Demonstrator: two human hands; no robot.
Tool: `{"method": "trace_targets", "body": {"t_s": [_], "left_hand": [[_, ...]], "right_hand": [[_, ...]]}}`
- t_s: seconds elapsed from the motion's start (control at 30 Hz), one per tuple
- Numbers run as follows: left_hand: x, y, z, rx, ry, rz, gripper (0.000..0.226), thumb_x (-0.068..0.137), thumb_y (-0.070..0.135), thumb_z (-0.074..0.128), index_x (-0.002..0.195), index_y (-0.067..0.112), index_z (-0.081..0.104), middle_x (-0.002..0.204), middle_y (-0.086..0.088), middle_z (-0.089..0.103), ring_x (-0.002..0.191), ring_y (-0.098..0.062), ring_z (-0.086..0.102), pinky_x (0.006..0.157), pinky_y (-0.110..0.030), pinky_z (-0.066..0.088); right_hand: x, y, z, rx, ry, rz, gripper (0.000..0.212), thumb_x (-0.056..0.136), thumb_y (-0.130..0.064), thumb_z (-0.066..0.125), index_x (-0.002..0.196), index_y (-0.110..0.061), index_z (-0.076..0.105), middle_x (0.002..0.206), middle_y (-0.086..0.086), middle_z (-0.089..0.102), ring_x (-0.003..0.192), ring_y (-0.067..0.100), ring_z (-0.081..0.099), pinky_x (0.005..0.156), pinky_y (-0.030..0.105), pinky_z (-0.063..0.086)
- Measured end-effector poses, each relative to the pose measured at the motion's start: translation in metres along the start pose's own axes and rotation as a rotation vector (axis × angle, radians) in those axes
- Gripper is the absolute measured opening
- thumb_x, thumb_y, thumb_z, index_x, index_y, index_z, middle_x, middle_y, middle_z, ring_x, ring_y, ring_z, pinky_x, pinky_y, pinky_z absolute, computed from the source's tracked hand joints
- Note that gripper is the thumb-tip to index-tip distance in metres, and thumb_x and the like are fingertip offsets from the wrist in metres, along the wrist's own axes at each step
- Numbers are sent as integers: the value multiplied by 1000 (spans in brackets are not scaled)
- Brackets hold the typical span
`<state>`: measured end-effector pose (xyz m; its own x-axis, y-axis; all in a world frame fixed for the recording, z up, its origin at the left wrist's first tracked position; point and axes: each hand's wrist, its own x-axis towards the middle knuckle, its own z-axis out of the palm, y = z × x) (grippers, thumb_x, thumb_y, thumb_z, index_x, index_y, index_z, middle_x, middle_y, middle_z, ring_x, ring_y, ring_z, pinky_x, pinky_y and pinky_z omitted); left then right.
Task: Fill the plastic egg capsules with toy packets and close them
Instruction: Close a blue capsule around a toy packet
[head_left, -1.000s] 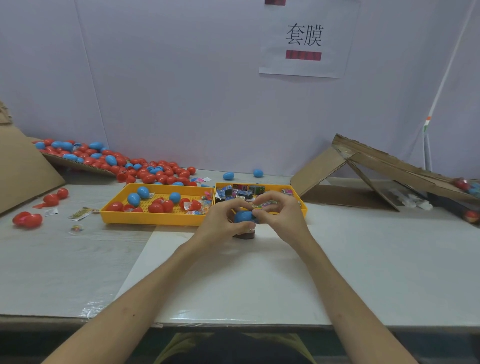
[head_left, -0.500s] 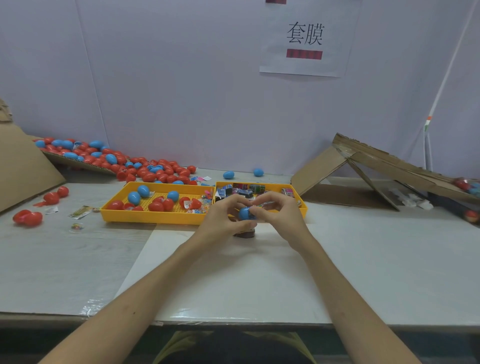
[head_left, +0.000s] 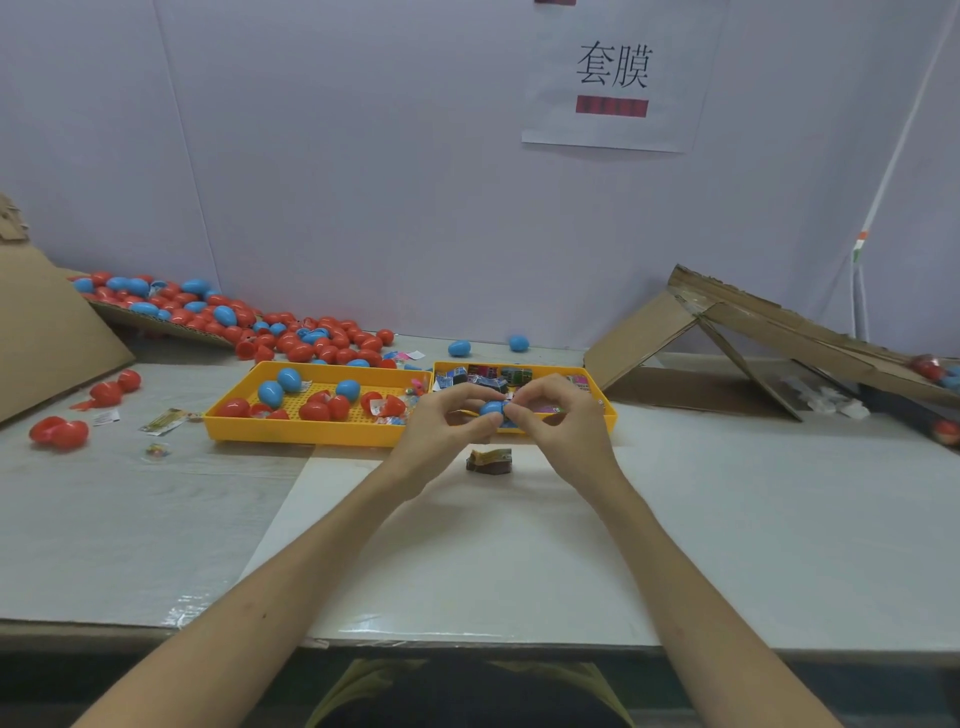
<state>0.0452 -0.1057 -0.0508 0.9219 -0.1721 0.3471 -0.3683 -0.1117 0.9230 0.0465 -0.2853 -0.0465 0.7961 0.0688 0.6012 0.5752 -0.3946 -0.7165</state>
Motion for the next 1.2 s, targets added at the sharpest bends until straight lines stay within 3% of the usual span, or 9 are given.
{"method": "trace_targets", "body": {"t_s": [0.13, 0.4, 0.63, 0.9, 1.03, 1.2], "left_hand": [[2, -1, -5, -132, 42, -65, 26, 91, 15, 75, 117, 13, 73, 101, -11, 75, 93, -24, 75, 86, -35, 62], [3, -1, -4, -274, -14, -134, 30, 95, 11, 68, 125, 14, 71, 106, -8, 77, 100, -26, 74, 85, -32, 61], [4, -1, -4, -239, 24, -129, 23, 94, 11, 70, 114, 21, 74, 100, -7, 78, 95, -24, 75, 78, -27, 60], [5, -2, -2, -153, 86, -80, 21, 93, 9, 71, 110, 22, 72, 92, -5, 74, 89, -23, 76, 81, -31, 62], [5, -2, -4, -168, 83, -102, 18, 93, 8, 71, 110, 16, 72, 97, -11, 73, 91, -25, 76, 83, -33, 62], [5, -1, -5, -272, 21, -171, 22, 94, 9, 69, 116, 9, 70, 98, -9, 77, 95, -26, 76, 78, -29, 61]], "right_hand": [[-2, -2, 2, -36, -41, -68, 16, 84, -13, 80, 98, -20, 76, 103, -6, 67, 92, 3, 67, 72, 27, 58], [-1, -1, 2, -62, 92, -152, 21, 80, -13, 83, 90, -30, 77, 95, -21, 65, 97, 9, 67, 68, 31, 58], [-1, 5, 4, -125, 139, -214, 13, 80, -11, 84, 88, -21, 80, 95, -4, 70, 92, 12, 67, 59, 32, 54], [-1, 3, 5, -148, 151, -207, 14, 80, -7, 82, 83, -20, 79, 87, -8, 68, 82, 10, 66, 56, 28, 52], [-1, 1, 5, -158, 116, -173, 12, 81, -8, 81, 84, -18, 77, 85, -9, 67, 76, 9, 66, 60, 18, 50], [-3, -2, 5, -155, 45, -153, 12, 80, -4, 82, 89, -11, 77, 91, 0, 69, 80, 10, 70, 68, 21, 58]]}}
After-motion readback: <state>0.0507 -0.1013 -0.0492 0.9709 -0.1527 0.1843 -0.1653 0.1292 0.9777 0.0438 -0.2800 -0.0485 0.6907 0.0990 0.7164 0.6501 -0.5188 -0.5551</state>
